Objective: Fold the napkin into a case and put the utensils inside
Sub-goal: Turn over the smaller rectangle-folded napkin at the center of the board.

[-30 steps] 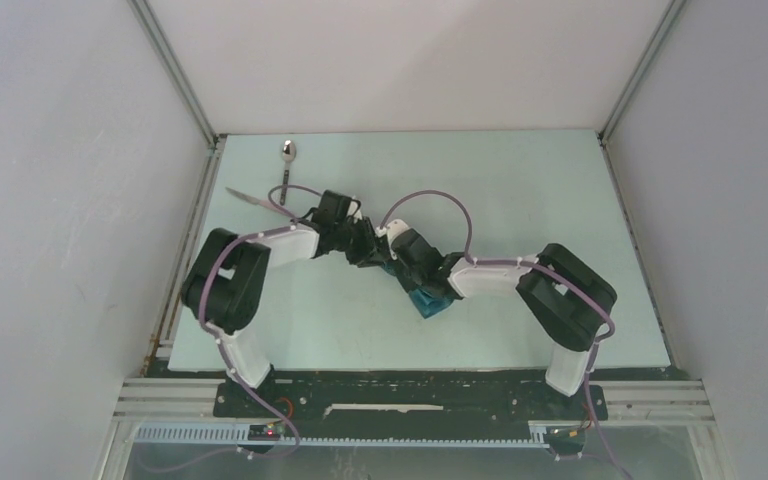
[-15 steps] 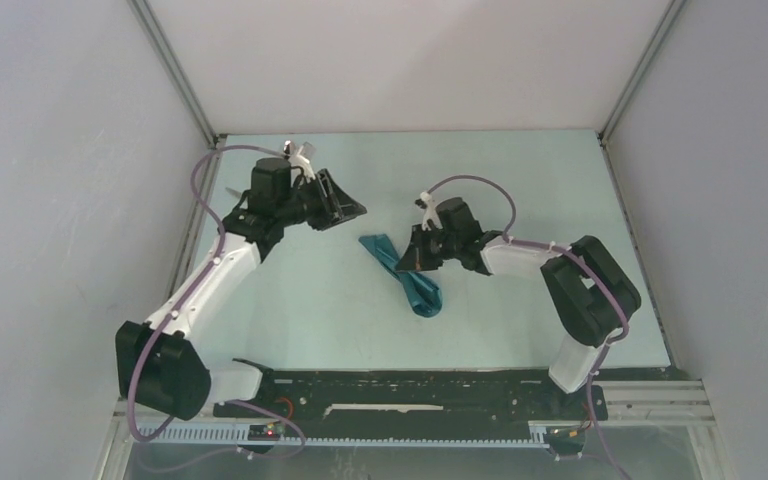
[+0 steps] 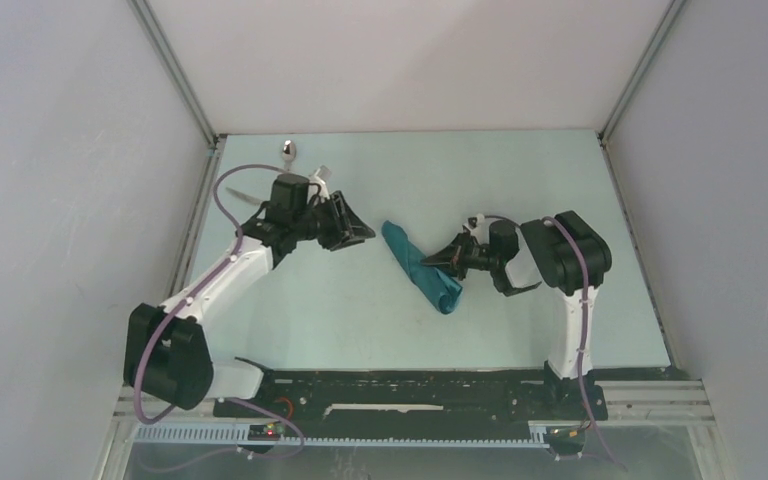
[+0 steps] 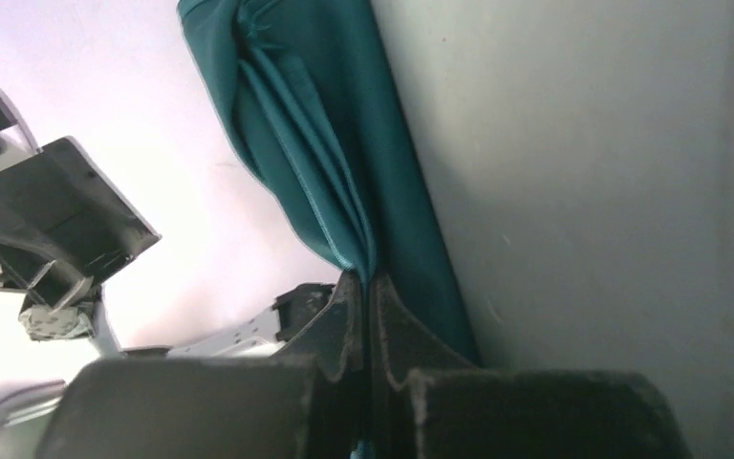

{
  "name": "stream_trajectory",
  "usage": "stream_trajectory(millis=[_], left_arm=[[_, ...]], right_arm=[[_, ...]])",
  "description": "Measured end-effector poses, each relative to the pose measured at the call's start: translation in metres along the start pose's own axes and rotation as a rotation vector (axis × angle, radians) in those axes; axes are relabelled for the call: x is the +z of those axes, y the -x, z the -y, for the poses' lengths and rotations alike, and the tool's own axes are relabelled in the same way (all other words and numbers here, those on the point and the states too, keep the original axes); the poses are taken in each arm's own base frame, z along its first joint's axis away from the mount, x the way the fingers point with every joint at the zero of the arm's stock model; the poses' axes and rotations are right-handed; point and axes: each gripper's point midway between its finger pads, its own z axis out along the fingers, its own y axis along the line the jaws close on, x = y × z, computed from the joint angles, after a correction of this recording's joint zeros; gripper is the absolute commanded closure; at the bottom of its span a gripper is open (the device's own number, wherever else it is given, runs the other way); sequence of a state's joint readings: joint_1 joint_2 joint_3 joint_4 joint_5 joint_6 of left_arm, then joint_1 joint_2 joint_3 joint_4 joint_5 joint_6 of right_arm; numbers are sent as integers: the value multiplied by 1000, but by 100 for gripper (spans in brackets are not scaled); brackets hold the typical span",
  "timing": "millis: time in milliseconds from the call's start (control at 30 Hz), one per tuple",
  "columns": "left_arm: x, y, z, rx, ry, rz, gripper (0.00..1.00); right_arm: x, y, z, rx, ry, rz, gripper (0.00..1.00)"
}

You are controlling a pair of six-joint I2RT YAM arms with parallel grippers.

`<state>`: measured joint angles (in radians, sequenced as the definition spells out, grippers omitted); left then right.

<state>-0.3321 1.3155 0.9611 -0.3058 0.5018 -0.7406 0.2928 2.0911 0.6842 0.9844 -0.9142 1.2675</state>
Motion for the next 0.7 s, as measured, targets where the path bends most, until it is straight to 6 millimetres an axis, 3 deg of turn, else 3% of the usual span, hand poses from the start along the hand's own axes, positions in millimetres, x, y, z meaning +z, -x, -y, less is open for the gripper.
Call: stream_trajectory(millis=[133,367,533,633,700], left_arm=[[20,-12,1,-5,-7,-49,54],[63,-22,-1,-35,13,-138,54],[96,-6,16,-26,-14,-146,54],[116,2,25,-13,-31,-146,55],[127,3,27,-13,-34,-152,60]], right_arm=[[-14,9,-3,35,63,31,88],[-45,31,2,22,83,98,53],[-81,58,8,-24,-14,191,47],[-104,75,-4,-125,-134,280,43],[-121,83,-22,-238,-241,352,43]])
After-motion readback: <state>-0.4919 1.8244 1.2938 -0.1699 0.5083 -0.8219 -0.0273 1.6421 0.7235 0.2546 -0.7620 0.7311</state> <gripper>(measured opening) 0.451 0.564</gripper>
